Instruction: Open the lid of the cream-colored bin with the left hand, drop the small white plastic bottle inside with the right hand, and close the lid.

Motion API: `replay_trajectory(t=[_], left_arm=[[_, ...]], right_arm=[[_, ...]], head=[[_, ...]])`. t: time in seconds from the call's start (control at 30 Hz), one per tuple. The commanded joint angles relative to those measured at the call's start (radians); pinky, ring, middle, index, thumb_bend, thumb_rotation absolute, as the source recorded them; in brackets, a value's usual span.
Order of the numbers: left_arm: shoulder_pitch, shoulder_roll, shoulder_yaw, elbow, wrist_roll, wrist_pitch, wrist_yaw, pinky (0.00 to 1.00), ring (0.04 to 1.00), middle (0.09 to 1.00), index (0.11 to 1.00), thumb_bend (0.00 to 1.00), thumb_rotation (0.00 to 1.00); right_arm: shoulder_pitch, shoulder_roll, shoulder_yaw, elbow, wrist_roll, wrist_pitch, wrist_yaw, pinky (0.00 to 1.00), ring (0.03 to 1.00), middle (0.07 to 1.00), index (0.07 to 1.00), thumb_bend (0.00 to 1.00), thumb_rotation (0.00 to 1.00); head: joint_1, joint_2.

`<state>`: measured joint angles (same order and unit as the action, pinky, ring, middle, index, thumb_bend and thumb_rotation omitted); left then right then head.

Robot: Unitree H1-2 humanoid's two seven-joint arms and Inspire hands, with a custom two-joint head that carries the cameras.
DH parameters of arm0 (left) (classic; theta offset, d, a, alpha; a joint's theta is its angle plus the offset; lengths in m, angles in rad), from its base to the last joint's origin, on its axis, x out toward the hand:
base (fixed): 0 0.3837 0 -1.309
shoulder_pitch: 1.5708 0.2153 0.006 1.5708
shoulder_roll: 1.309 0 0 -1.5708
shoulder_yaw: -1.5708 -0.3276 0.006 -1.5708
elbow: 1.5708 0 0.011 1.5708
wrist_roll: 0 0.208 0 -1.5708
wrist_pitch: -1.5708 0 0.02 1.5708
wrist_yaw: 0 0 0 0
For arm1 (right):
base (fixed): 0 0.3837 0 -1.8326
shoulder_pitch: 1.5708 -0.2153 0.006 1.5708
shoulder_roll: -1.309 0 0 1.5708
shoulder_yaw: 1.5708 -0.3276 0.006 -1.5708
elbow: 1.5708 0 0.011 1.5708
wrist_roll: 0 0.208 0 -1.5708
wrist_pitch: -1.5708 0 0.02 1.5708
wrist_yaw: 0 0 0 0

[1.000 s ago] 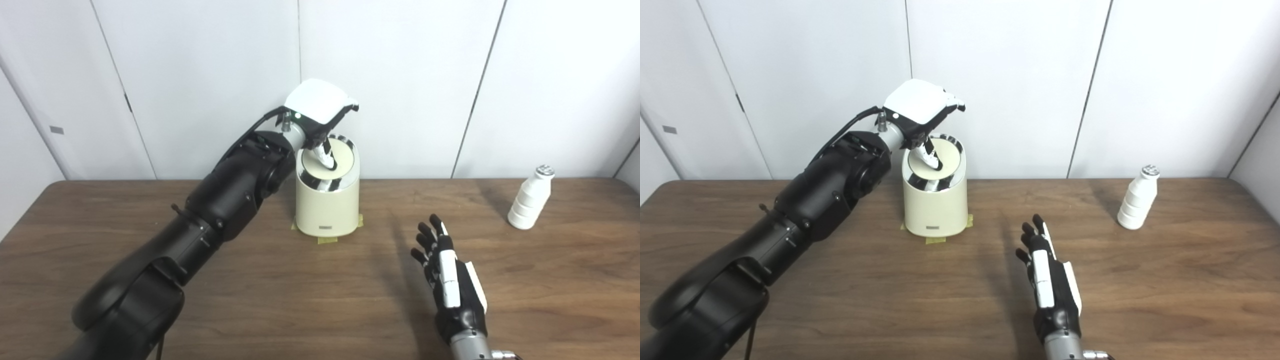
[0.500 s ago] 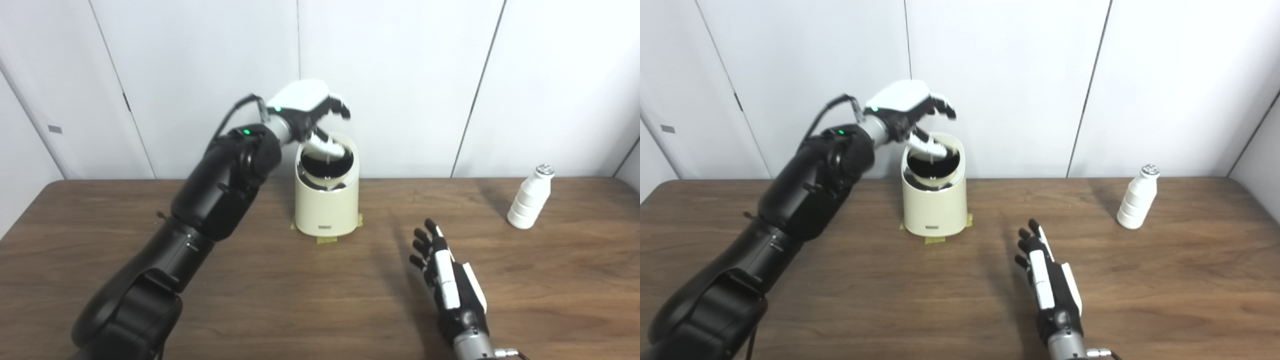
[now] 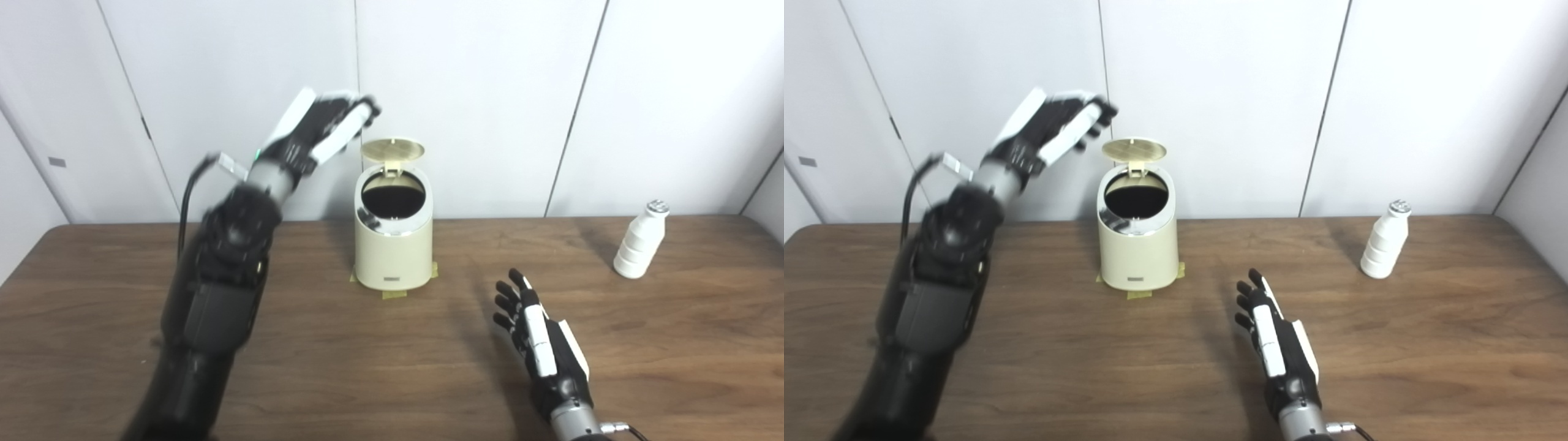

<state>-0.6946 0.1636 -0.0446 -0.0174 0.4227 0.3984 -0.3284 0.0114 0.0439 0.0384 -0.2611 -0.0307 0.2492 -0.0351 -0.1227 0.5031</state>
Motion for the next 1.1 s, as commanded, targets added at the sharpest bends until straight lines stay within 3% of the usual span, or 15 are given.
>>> replay_trajectory(t=[0.0, 0.03, 0.1, 0.2, 0.4, 0.57, 0.67, 0.87, 1.07], left_arm=[[-0.007, -0.009, 0.032, -0.075, -0.051, 0.024, 0.031, 0.65, 0.732, 0.755, 0.784, 0.37, 0.99], [0.031, -0.019, 0.046, -0.102, -0.071, 0.038, 0.039, 0.66, 0.735, 0.756, 0.786, 0.38, 0.99], [0.103, -0.033, 0.063, -0.147, -0.106, 0.042, 0.058, 0.68, 0.753, 0.769, 0.794, 0.40, 0.99], [0.224, -0.072, 0.107, -0.196, -0.183, 0.002, 0.104, 0.71, 0.776, 0.794, 0.814, 0.42, 0.96], [0.454, -0.153, 0.125, -0.253, -0.272, -0.115, 0.192, 0.76, 0.798, 0.826, 0.848, 0.41, 0.93], [0.561, -0.209, 0.141, -0.249, -0.362, -0.195, 0.239, 0.78, 0.813, 0.837, 0.866, 0.43, 0.91], [0.589, -0.230, 0.146, -0.233, -0.391, -0.229, 0.267, 0.79, 0.819, 0.842, 0.876, 0.43, 0.91], [0.623, -0.250, 0.142, -0.170, -0.449, -0.329, 0.289, 0.81, 0.834, 0.853, 0.885, 0.46, 0.85], [0.636, -0.247, 0.144, -0.148, -0.491, -0.352, 0.299, 0.83, 0.852, 0.869, 0.903, 0.48, 0.84]], right_arm=[[-0.028, 0.003, -0.011, -0.025, -0.001, -0.097, -0.012, 0.81, 0.876, 0.885, 0.926, 0.51, 1.00], [-0.028, 0.000, -0.015, -0.026, -0.019, -0.113, -0.023, 0.79, 0.868, 0.879, 0.921, 0.50, 1.00], [-0.029, -0.006, -0.024, -0.040, -0.056, -0.108, -0.045, 0.71, 0.819, 0.852, 0.898, 0.47, 0.84], [-0.028, -0.013, -0.050, -0.065, -0.085, -0.103, -0.069, 0.64, 0.782, 0.829, 0.884, 0.55, 0.61], [-0.034, -0.052, -0.144, -0.065, 0.012, -0.136, -0.051, 0.59, 0.754, 0.831, 0.923, 0.68, 0.44], [-0.024, -0.123, -0.185, -0.022, -0.019, -0.187, -0.061, 0.61, 0.770, 0.845, 0.938, 0.80, 0.41], [-0.023, -0.167, -0.219, 0.014, 0.013, -0.216, -0.050, 0.70, 0.797, 0.854, 0.954, 0.82, 0.36], [-0.034, -0.227, -0.266, -0.042, -0.006, -0.149, -0.059, 0.61, 0.760, 0.865, 1.000, 0.85, 0.35], [-0.066, -0.269, -0.305, -0.062, -0.019, -0.065, -0.065, 0.58, 0.744, 0.869, 1.000, 0.84, 0.31]], head=[[-0.006, 0.000], [-0.019, 0.004], [-0.028, 0.006], [-0.030, 0.009], [-0.054, 0.021], [-0.057, 0.026], [-0.046, 0.023], [-0.070, 0.020], [-0.143, 0.025]])
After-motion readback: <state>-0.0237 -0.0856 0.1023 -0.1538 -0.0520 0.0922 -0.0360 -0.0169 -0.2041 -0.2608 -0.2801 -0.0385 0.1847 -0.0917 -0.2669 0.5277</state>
